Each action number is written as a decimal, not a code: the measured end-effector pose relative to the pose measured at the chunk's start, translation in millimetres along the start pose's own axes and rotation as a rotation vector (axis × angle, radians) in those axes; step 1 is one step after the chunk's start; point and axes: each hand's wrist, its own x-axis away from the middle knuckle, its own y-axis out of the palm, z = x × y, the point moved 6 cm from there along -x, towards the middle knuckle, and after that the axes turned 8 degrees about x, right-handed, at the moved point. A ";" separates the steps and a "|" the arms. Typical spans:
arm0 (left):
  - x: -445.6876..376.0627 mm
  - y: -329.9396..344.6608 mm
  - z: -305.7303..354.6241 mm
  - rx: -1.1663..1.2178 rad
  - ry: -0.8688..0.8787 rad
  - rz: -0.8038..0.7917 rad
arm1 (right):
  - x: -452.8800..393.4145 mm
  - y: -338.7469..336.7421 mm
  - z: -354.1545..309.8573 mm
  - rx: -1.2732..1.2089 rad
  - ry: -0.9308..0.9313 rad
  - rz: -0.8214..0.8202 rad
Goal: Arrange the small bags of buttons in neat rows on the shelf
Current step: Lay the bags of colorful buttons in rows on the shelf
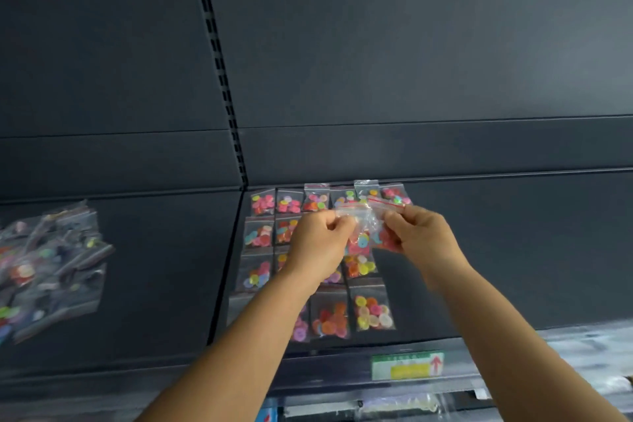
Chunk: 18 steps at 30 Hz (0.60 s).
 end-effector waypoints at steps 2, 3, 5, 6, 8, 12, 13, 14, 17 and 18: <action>-0.6 18.9 3.0 -0.082 0.029 0.003 | -5.0 -24.2 6.7 0.136 -0.050 0.035; -1.0 27.6 4.4 -0.127 0.046 0.001 | -7.4 -33.5 9.4 0.204 -0.074 0.042; -2.0 43.0 5.9 -0.224 0.062 -0.006 | -12.3 -47.7 16.7 0.328 -0.098 0.055; -2.4 49.4 6.4 -0.279 0.065 -0.006 | -14.6 -52.2 21.2 0.384 -0.102 0.056; -3.8 61.0 5.3 -0.382 0.064 -0.005 | -18.8 -56.0 31.0 0.470 -0.112 0.040; -3.8 78.2 5.0 -0.574 0.100 0.023 | -24.4 -53.6 42.8 0.590 -0.113 0.004; -3.2 79.5 5.2 -0.621 0.118 0.043 | -25.3 -52.4 44.0 0.621 -0.113 -0.006; -2.6 79.6 5.8 -0.667 0.143 0.066 | -25.8 -51.2 44.5 0.645 -0.118 -0.015; 0.3 77.9 10.0 -0.783 0.270 0.107 | -24.4 -52.9 40.3 0.699 -0.185 0.011; 2.1 78.7 11.7 -0.797 0.328 0.089 | -22.5 -54.3 37.4 0.716 -0.222 0.022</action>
